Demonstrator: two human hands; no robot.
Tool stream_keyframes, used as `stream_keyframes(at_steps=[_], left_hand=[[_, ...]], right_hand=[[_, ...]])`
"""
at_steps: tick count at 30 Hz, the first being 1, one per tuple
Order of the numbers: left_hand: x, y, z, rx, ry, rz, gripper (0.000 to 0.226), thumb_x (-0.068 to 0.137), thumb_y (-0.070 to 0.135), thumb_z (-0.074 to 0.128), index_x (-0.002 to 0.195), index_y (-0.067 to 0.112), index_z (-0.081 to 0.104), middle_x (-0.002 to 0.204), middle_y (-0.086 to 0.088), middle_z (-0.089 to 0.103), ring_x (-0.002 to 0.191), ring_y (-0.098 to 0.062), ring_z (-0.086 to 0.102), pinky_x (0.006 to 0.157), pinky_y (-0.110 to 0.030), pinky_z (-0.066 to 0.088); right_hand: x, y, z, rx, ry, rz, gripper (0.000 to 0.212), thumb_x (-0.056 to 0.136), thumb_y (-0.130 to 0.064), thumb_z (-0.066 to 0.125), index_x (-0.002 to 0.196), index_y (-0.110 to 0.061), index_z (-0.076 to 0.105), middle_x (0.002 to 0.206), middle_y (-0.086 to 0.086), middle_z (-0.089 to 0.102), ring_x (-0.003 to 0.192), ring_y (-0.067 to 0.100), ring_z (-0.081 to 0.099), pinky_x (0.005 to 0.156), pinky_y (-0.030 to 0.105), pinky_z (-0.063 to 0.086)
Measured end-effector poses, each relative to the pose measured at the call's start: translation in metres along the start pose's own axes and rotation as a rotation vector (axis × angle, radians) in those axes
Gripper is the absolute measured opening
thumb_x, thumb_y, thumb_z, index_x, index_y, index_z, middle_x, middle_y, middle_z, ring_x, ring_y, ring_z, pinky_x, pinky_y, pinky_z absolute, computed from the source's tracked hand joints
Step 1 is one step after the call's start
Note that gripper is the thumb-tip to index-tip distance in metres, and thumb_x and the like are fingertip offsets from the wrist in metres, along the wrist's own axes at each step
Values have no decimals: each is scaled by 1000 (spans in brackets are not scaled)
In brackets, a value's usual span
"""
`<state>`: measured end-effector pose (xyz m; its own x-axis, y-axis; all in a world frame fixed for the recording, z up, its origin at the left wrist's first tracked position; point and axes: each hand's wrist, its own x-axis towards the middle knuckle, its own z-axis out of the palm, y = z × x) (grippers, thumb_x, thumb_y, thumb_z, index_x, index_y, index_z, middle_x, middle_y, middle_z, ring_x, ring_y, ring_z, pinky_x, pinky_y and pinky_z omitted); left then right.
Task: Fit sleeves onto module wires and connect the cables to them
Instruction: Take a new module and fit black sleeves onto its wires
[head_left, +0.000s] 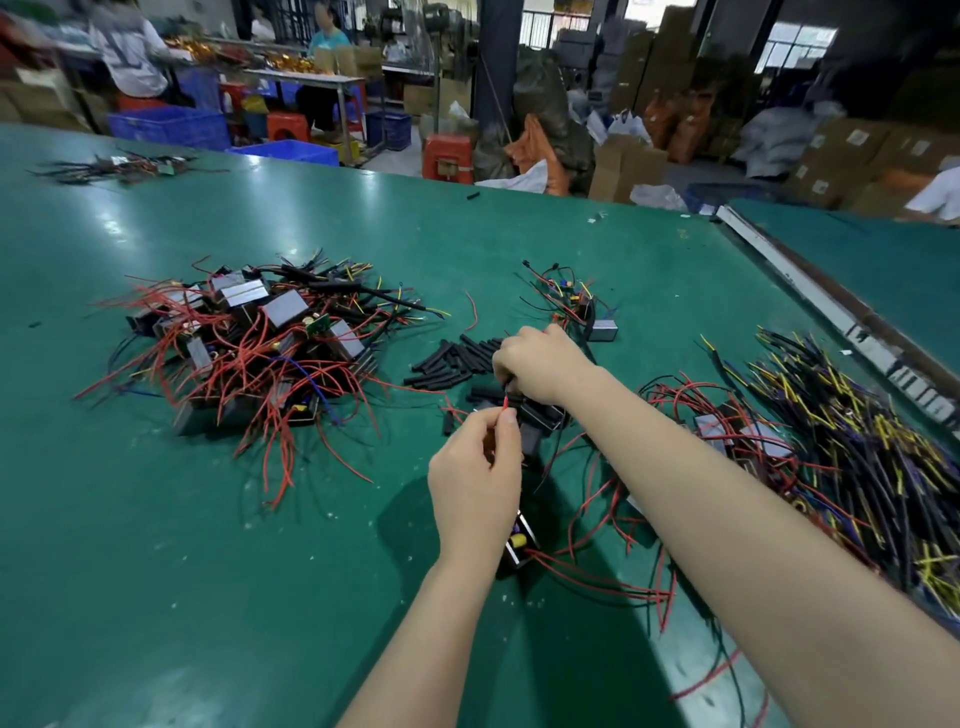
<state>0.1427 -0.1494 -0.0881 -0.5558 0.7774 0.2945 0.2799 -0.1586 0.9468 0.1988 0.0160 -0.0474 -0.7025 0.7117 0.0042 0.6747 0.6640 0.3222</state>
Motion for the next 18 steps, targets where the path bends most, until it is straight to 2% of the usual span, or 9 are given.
stream_keyframes(at_steps=[2, 5, 7, 9, 12, 14, 18], left_hand=[[-1, 3, -1, -22, -34, -22, 16, 94, 29, 55, 87, 24, 68, 63, 1, 63, 59, -25, 59, 63, -39, 53], [-2, 4, -2, -72, -83, -66, 18, 94, 30, 54, 79, 33, 64, 60, 11, 62, 43, -9, 53, 52, -22, 44], [-2, 4, -2, -81, -97, -78, 21, 94, 31, 54, 75, 35, 63, 60, 12, 62, 42, -8, 52, 49, -21, 42], [-1, 3, -2, -54, -83, -47, 22, 93, 30, 55, 73, 33, 62, 64, 7, 63, 52, -13, 54, 56, -27, 44], [-2, 2, 1, 3, -77, 43, 19, 93, 29, 58, 76, 28, 64, 62, 3, 61, 55, -10, 45, 58, -28, 38], [-2, 3, 2, 25, -109, 99, 16, 92, 30, 58, 79, 27, 67, 60, 7, 59, 54, -6, 44, 57, -26, 37], [-6, 3, 0, 104, -171, 208, 17, 90, 31, 56, 83, 24, 70, 58, 17, 56, 57, 1, 48, 58, -18, 37]], right_hand=[[-8, 2, -2, 141, 93, 37, 18, 93, -20, 58, 108, -25, 65, 116, -3, 63, 116, 22, 50, 89, 37, 35], [-27, 2, -19, 746, 376, 239, 17, 90, -21, 65, 106, -19, 67, 102, -3, 68, 99, 17, 60, 87, 30, 43], [-49, 1, -36, 1229, 546, 337, 21, 90, -16, 66, 110, -19, 61, 90, 1, 67, 80, 11, 59, 76, 22, 43], [-76, 1, -51, 1521, 671, 334, 25, 90, -13, 65, 111, -23, 55, 85, 5, 69, 72, 7, 60, 66, 19, 45], [-118, -7, -55, 1723, 809, 293, 17, 90, -13, 65, 101, -25, 60, 84, 0, 74, 79, 11, 67, 61, 16, 48], [-135, -20, -46, 1759, 916, 363, 12, 90, -13, 65, 95, -23, 60, 84, -3, 75, 81, 9, 68, 63, 17, 49], [-138, -36, -27, 1667, 994, 478, 14, 88, -12, 67, 91, -24, 60, 88, 1, 73, 84, 8, 67, 81, 26, 51]])
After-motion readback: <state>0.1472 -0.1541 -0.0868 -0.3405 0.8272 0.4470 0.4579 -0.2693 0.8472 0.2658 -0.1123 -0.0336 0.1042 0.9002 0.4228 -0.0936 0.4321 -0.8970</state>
